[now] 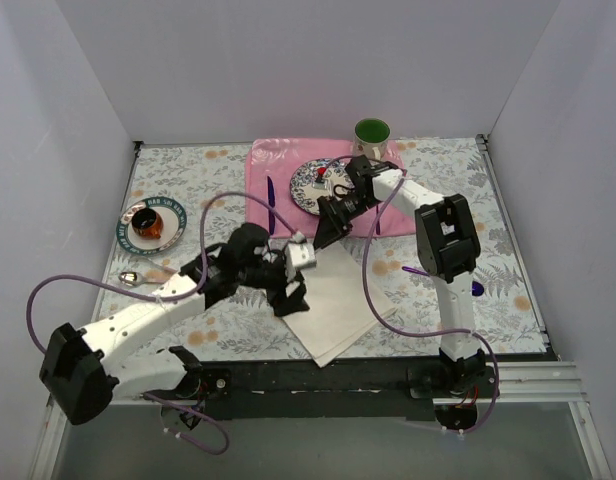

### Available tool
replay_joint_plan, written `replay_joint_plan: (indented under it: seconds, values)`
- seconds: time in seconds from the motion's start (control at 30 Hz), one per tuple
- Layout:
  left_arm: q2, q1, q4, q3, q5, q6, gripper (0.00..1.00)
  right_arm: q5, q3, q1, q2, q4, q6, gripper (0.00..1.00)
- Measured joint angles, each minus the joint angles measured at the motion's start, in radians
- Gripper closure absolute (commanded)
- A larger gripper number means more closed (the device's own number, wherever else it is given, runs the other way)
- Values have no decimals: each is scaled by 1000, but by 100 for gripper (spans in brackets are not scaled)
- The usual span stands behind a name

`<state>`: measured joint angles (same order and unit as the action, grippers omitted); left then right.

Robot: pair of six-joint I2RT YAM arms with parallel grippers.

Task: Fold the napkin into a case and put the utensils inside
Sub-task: Smooth out the square-folded napkin at the center of the board.

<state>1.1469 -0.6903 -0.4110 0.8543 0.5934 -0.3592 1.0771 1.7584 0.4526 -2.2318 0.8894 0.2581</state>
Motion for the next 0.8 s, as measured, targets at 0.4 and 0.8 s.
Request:
replay_joint_plan:
  seconds: [0.4, 0.8]
  values:
    - [-28, -596, 98, -243, -302, 98, 70, -84, -237, -36, 255, 96, 136, 7]
    - [55, -667, 212, -278, -438, 90, 65, -172, -270, -154, 256, 76, 107, 8]
